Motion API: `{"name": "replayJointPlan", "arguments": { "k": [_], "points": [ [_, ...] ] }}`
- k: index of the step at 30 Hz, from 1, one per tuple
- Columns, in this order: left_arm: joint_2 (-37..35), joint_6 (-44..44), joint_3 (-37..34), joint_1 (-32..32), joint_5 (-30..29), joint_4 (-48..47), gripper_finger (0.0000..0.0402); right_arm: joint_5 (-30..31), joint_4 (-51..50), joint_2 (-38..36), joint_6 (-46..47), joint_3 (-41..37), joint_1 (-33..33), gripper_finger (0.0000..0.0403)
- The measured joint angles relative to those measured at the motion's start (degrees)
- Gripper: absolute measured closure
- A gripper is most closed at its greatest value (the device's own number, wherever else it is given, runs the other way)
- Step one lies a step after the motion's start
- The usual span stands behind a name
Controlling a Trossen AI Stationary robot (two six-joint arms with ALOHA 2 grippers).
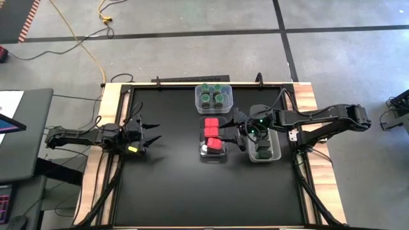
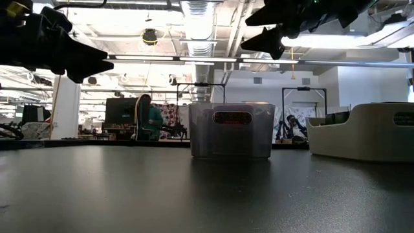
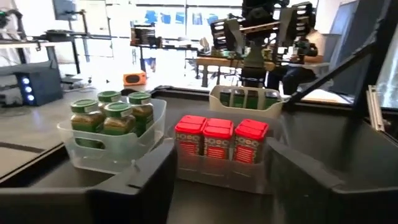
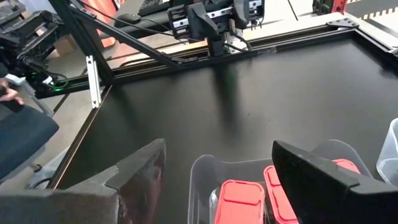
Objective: Sort spices by type
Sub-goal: Return to Home Position
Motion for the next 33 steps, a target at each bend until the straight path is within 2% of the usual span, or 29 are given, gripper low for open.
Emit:
{"name": "replayJointPlan", "arguments": {
  "k": [13,20,33],
  "points": [
    [0.0,7.9,0.0,-2.9,6.7,-0.3,0.0391,0.0,0.1,0.0,0.0,0.0,0.0,0.0081],
    [0.0,9.9,0.0,-2.9,4.1,-0.4,0.0401,0.0,0.1,0.0,0.0,0.0,-0.1,0.0081],
    [0.0,9.4,0.0,-2.9,4.0,-0.4,0.0401,0.1,-7.3,0.0,2.9,-0.7,-1.0,0.0081]
  ]
}}
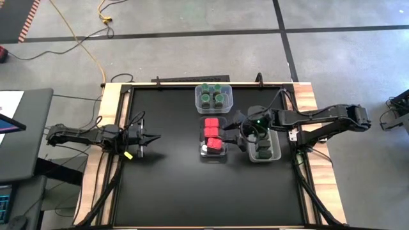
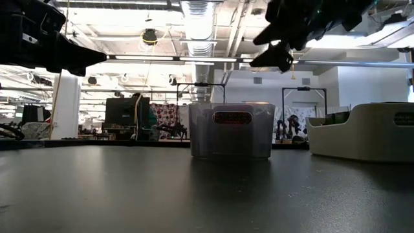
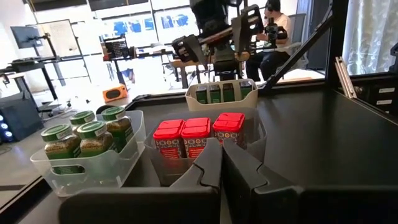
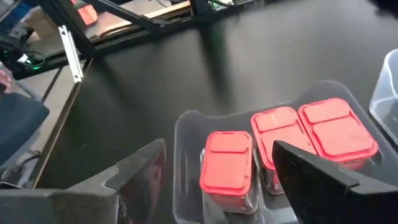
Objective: Sort spices by type
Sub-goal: Return to Home Position
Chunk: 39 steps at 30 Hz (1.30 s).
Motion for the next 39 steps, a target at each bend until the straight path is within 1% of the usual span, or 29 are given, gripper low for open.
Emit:
{"name": "replayJointPlan", "arguments": {
  "k": [3,6,10,15,18,22,26,28,33,37,39],
  "points": [
    [0.0,-0.1,0.0,0.0,0.0,0.0,0.0401,0.0,4.3,0.0,-0.2,-3.4,0.1,0.0081],
    [0.0,-0.1,0.0,0.0,0.0,0.0,0.0401,0.0,13.1,-0.4,-0.6,-8.0,0.0,0.0081],
    [0.0,-0.1,0.0,0.0,0.0,0.0,0.0401,0.4,19.6,-2.0,1.8,-13.8,-0.3,0.0081],
    [0.0,-0.1,0.0,0.0,0.0,0.0,0.0401,2.0,25.6,-6.8,3.3,-20.5,0.3,0.0081],
    [0.0,-0.1,0.0,0.0,0.0,0.0,0.0401,4.6,28.4,-11.3,3.6,-24.7,0.7,0.0081],
    [0.0,-0.1,0.0,0.0,-0.1,0.0,0.0401,10.6,29.1,-17.7,6.7,-29.1,4.0,0.0081],
    [0.0,-0.1,0.0,0.0,0.0,0.0,0.0401,19.7,28.6,-21.9,6.9,-32.3,10.5,0.0081],
    [0.0,-0.1,0.0,0.0,0.0,0.0,0.0401,22.6,28.8,-23.7,6.9,-33.8,13.1,0.0081],
    [0.0,-0.1,0.0,0.0,-0.1,0.0,0.0401,23.6,29.7,-29.5,6.3,-38.5,16.2,0.0081],
    [0.0,-0.1,0.0,0.0,-0.1,0.0,0.0401,23.6,31.9,-36.6,4.0,-43.3,15.8,0.0081],
    [0.0,-0.1,0.0,0.0,-0.1,-0.1,0.0401,23.5,29.7,-40.7,1.6,-43.2,15.7,0.0081]
  ]
}}
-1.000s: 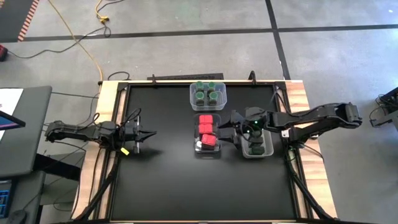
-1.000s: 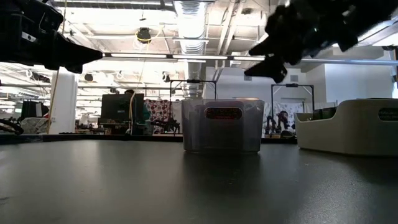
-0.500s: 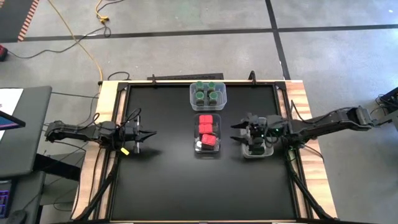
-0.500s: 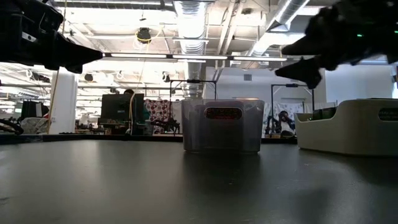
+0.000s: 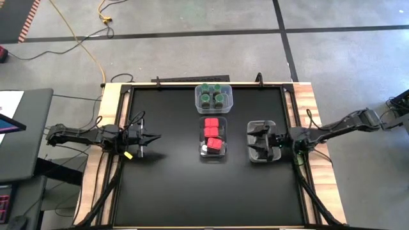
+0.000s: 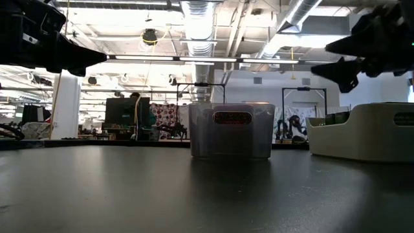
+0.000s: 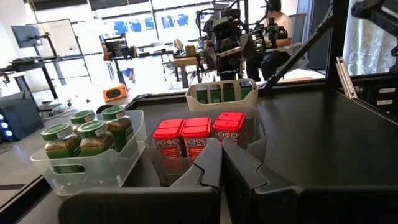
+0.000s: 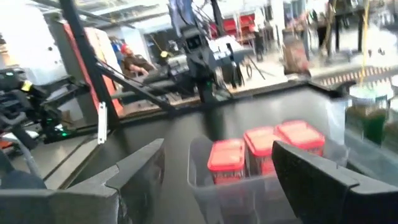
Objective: Sort spices by type
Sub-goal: Return to Home Position
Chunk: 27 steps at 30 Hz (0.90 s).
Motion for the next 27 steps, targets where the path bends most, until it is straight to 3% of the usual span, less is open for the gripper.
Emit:
{"name": "replayJointPlan", "arguments": {
  "k": [5,14,27],
  "points": [
    [0.0,0.0,0.0,0.0,0.0,0.0,0.0401,-2.9,-5.8,-9.7,-4.7,0.0,-1.0,0.0081],
    [0.0,0.0,0.0,0.0,0.0,0.0,0.0401,-3.0,-22.2,-28.0,-4.9,0.0,-1.7,0.0081],
    [0.1,0.0,0.0,0.0,-0.1,0.0,0.0401,-3.0,-25.4,-28.5,-6.1,0.0,-3.2,0.0081]
  ]
}}
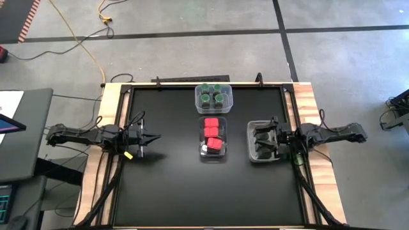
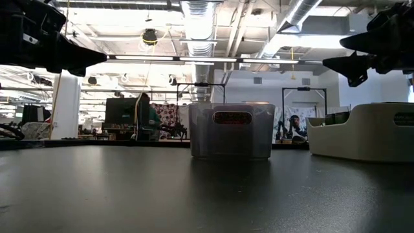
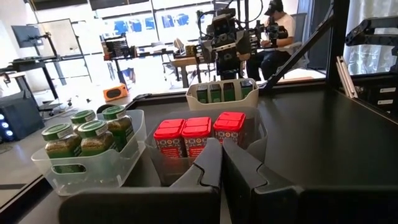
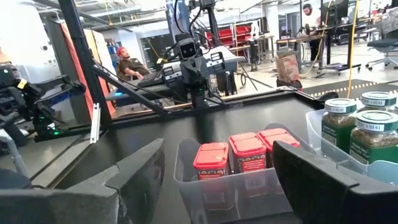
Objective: Sort spices by type
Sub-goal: Return to Home Position
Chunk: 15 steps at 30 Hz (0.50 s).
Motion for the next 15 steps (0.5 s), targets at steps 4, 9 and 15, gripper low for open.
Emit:
{"name": "replayJointPlan", "arguments": {
  "k": [4,9,15],
  "points": [
    [0.0,0.0,0.0,0.0,0.0,0.0,0.0401,0.0,-0.1,0.0,0.0,0.0,0.0,0.0081],
    [0.0,0.0,0.0,0.0,0.0,0.0,0.0401,0.0,-0.2,0.0,-0.1,0.0,0.0,0.0081],
    [0.0,0.0,0.0,0.0,0.0,0.0,0.0401,0.0,0.0,0.0,3.1,0.0,0.1,0.0081]
  ]
}}
